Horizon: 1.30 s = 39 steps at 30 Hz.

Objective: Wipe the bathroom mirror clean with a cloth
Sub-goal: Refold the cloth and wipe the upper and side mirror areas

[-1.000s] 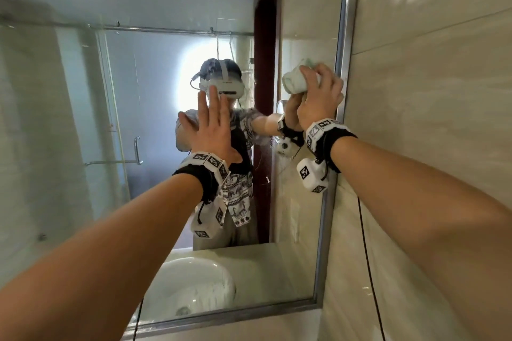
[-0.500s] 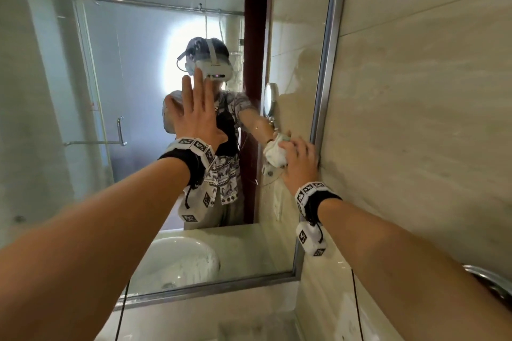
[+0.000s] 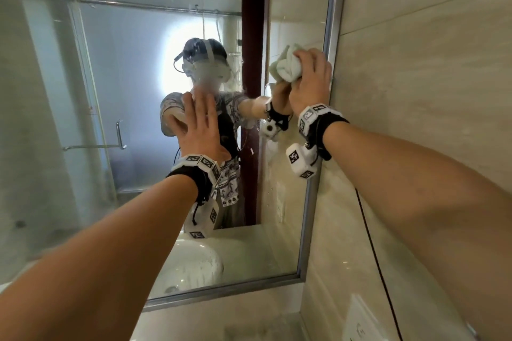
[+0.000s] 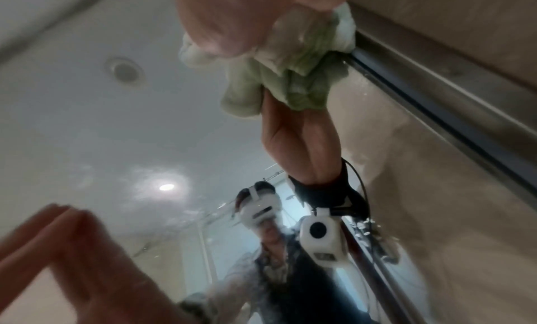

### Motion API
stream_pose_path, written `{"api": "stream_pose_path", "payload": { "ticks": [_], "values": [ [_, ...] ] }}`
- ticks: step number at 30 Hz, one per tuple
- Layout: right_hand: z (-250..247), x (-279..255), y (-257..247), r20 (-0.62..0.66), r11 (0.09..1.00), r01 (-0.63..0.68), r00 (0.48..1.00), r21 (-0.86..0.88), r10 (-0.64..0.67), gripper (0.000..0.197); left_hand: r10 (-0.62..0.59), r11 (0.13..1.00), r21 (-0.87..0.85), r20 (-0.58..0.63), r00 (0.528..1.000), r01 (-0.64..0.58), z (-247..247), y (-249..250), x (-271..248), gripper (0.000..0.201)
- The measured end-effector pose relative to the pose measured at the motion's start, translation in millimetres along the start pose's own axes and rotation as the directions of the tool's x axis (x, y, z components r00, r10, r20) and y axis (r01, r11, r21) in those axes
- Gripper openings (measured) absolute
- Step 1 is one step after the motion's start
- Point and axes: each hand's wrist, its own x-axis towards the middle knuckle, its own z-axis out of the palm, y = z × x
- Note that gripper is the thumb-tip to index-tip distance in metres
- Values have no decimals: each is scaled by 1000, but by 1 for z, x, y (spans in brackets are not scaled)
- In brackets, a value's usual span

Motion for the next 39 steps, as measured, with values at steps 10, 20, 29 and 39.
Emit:
{"api": "stream_pose_path", "payload": {
  "ticks": [10, 20, 29, 39],
  "values": [
    [36, -92, 51, -82, 991, -37, 996, -130, 27, 55, 23, 1000, -4, 0, 1000, -23, 4, -3, -2, 147],
    [0, -153, 66, 368, 984, -38, 924, -177, 102, 45, 20, 999, -43, 6, 1000, -20, -2, 0, -13, 133],
    [0, -103, 31, 136, 990, -114, 983, -77, 124, 42, 43, 999, -31, 67, 997, -41, 6, -8, -26, 137],
    [43, -16, -12, -135, 997, -73, 989, -39, 67, 54, 15, 1000, 14, 22, 1000, -16, 21, -5, -22, 154]
  ]
}}
